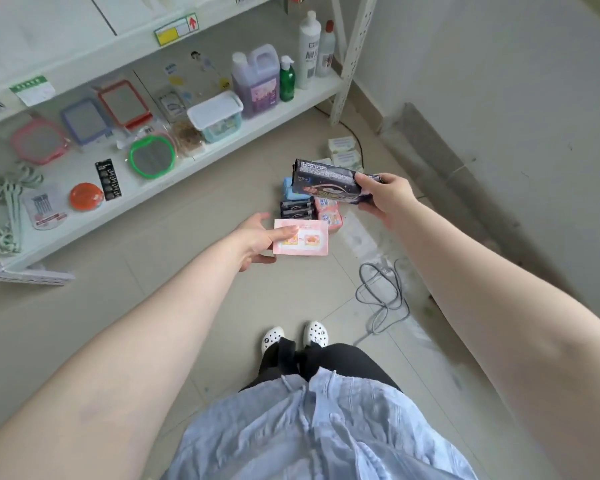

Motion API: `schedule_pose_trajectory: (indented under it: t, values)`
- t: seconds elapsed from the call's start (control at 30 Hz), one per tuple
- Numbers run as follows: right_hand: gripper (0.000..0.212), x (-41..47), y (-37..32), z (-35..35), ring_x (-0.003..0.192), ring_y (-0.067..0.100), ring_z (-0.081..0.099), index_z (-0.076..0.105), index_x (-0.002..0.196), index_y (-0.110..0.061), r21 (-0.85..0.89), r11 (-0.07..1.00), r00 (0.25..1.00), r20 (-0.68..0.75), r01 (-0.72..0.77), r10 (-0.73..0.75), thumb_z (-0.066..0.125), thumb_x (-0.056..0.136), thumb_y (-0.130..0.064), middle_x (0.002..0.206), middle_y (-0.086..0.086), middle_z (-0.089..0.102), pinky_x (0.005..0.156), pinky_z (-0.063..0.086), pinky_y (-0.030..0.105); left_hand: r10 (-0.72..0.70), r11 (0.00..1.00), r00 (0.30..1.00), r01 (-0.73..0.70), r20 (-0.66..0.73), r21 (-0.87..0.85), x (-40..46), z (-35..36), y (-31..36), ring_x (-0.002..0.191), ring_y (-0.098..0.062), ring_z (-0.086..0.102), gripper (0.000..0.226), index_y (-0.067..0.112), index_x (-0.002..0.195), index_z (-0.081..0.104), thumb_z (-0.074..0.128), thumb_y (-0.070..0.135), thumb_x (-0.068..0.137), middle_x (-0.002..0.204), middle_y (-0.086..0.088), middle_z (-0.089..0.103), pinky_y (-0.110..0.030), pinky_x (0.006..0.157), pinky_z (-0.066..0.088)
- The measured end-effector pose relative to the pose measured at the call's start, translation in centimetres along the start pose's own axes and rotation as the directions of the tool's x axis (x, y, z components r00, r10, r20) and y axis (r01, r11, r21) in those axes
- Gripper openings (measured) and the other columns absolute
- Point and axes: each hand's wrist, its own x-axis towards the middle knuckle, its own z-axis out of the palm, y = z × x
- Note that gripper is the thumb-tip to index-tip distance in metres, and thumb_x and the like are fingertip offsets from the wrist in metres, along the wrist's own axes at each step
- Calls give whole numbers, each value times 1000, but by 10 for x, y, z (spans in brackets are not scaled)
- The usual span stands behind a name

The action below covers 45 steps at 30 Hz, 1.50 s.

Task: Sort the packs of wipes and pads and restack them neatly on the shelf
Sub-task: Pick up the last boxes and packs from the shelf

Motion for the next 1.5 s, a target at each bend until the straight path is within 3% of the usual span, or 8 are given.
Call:
schedule_pose_trajectory:
  t: [0.2, 0.33, 0.47, 0.6, 0.83, 1.0, 1.3, 1.5]
  values:
    - [18, 47, 34, -1, 67, 14, 60, 60, 89, -12, 2, 997, 993, -96, -75, 75, 73, 85, -24, 81, 3, 61, 55, 57, 17, -131, 991, 989, 129, -61, -36, 47, -3, -36, 93, -18, 62, 67, 14, 135, 46, 78, 28, 78, 123, -3, 63, -33, 77, 52]
    - [20, 106, 67, 2, 75, 22, 59, 58, 76, -17, -74, 986, 983, -118, -152, 143, 75, 83, -25, 86, 7, 62, 79, 59, 35, -167, 984, 979, 158, -115, -85, 91, -3, -44, 88, -16, 64, 48, 12, 124, 57, 75, 24, 81, 102, 1, 68, -37, 90, 51]
    - [22, 168, 110, 9, 75, 23, 59, 58, 74, -18, -208, 960, 979, -114, -190, 169, 77, 81, -27, 73, -1, 60, 84, 57, 42, -180, 977, 963, 151, -202, -150, 149, -11, -52, 82, -10, 64, 31, 12, 113, 62, 71, 22, 85, 92, 4, 67, -38, 97, 49]
    - [27, 215, 155, 31, 66, 20, 55, 66, 103, -8, -296, 930, 976, -78, -217, 202, 75, 84, -24, 71, -3, 57, 73, 54, 37, -177, 971, 938, 118, -297, -206, 214, -21, -62, 93, -15, 64, 39, 11, 119, 60, 71, 25, 85, 107, 0, 67, -39, 96, 49]
    - [23, 322, 275, 107, 74, 22, 54, 57, 98, -14, -293, 913, 957, -25, -283, 289, 74, 84, -23, 77, -3, 56, 78, 53, 40, -169, 969, 913, 85, -370, -232, 384, -45, -123, 79, -8, 64, 32, 12, 115, 62, 72, 19, 85, 95, 6, 66, -24, 73, 52]
    - [33, 415, 374, 161, 71, 22, 52, 51, 101, -19, -301, 901, 947, -29, -312, 319, 76, 82, -28, 91, 5, 60, 59, 44, 31, -177, 981, 901, 130, -396, -142, 521, -68, -198, 99, -19, 66, 32, 16, 111, 65, 75, 23, 82, 109, 1, 69, -37, 93, 52]
    - [53, 486, 464, 198, 85, 18, 67, 48, 120, -6, -62, 909, 910, -51, -413, 410, 78, 81, -25, 103, 3, 66, 68, 48, 20, -166, 986, 908, 144, -385, -85, 652, -63, -270, 86, -18, 61, 26, 10, 110, 66, 69, 22, 87, 93, 1, 65, -27, 77, 47]
    - [53, 489, 471, 209, 98, 20, 68, 50, 124, -13, 157, 911, 905, -140, -381, 402, 77, 81, -26, 121, 5, 64, 95, 50, 31, -143, 989, 910, 120, -389, -84, 674, -47, -271, 86, -17, 58, 32, 7, 118, 61, 66, 21, 89, 99, -1, 64, -25, 77, 44]
